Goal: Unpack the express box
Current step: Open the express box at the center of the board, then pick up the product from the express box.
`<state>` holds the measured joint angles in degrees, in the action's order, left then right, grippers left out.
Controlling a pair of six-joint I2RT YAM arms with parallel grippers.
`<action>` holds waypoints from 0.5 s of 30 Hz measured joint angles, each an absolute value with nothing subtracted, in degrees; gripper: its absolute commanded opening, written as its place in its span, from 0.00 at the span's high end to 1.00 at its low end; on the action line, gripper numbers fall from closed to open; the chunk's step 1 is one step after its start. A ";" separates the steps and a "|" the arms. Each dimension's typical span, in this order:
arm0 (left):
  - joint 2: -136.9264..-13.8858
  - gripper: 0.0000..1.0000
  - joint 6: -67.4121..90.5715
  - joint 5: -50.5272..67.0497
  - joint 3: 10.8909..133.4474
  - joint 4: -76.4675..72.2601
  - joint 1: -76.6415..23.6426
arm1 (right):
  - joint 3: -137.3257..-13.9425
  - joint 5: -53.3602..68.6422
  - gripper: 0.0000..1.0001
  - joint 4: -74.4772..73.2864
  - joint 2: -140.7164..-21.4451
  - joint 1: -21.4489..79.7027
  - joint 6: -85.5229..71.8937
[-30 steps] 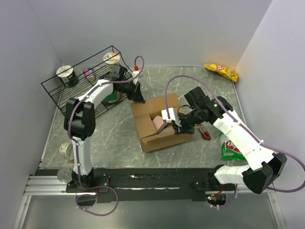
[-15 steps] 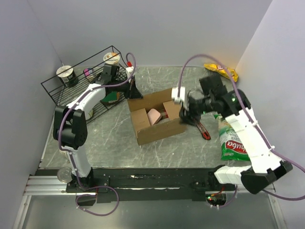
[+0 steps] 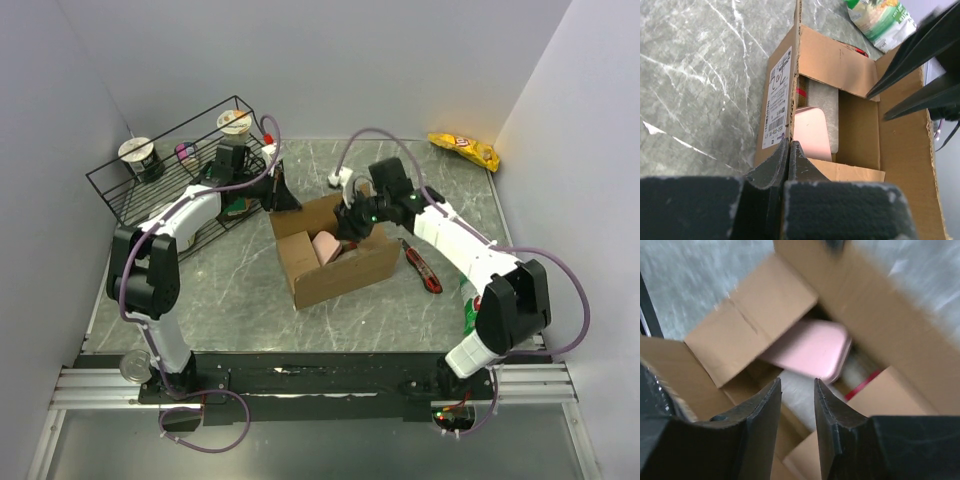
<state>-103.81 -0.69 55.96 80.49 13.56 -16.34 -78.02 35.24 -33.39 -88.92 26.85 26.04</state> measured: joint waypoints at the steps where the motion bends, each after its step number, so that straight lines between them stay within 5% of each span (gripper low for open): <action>1: -103.61 0.99 0.34 55.46 79.92 12.84 -16.34 | -75.18 34.50 0.58 -32.51 -88.97 27.05 25.04; 15: -103.33 0.99 8.40 54.35 78.74 8.78 -15.79 | -46.04 30.81 0.48 -27.81 -60.71 30.50 23.38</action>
